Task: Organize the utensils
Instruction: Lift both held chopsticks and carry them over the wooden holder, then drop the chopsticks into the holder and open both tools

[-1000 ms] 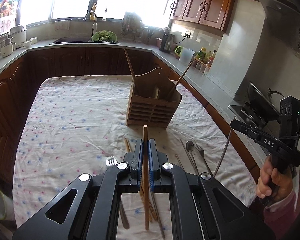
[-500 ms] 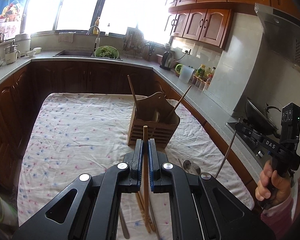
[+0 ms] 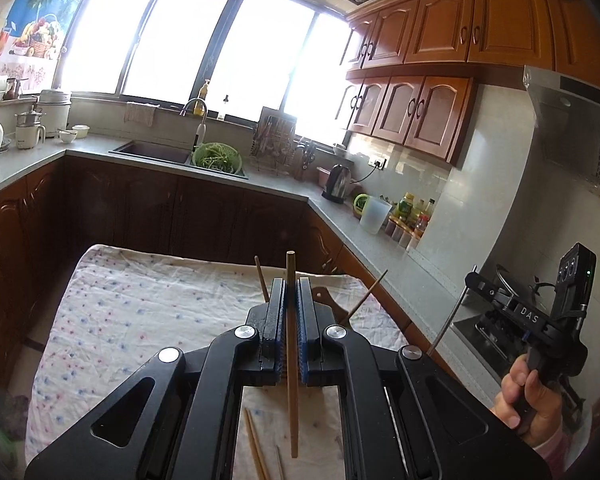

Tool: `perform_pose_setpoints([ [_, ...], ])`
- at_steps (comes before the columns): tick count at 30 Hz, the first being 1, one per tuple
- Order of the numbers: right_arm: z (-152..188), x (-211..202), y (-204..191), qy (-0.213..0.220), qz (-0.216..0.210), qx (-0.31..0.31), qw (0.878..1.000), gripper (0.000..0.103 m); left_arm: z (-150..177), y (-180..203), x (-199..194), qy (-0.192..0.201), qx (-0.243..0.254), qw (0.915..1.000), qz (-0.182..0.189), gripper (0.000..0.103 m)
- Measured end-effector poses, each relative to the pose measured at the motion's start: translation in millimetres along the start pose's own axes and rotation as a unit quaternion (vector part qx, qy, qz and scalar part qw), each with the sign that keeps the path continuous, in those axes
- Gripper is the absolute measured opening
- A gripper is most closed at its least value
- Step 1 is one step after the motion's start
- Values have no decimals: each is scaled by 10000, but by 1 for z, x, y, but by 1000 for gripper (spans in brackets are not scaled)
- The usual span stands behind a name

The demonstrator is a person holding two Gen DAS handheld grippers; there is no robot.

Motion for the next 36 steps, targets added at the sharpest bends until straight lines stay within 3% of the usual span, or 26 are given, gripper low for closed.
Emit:
perform_pose_setpoints([
  [9, -41, 49, 23, 380, 86, 79, 9992, 4, -54, 9, 57, 453, -248, 9986, -80, 4],
  [15, -49, 81, 40, 569, 234, 79, 9981, 4, -65, 13, 104, 661, -342, 9967, -310, 4],
  [21, -27, 100, 55, 741, 307, 123, 9967, 4, -31, 15, 148, 568, -365, 9966, -463, 4],
  [29, 18, 107, 73, 872, 540, 247, 9944, 4, 31, 7, 181, 118, -322, 9977, -589, 4],
  [36, 44, 123, 86, 517, 559, 493, 9959, 4, 38, 17, 177, 209, 40, 9977, -640, 5],
])
Point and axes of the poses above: each gripper's, at about its wrist camera, not at the fingertips, and x roughly the way its jaws point, y to its right, z to its underside, the point moved 5 cm from there along x, roughly the way its jaws point, and after that the axes turned 11 degrees about -z, right-handed, at the moved point
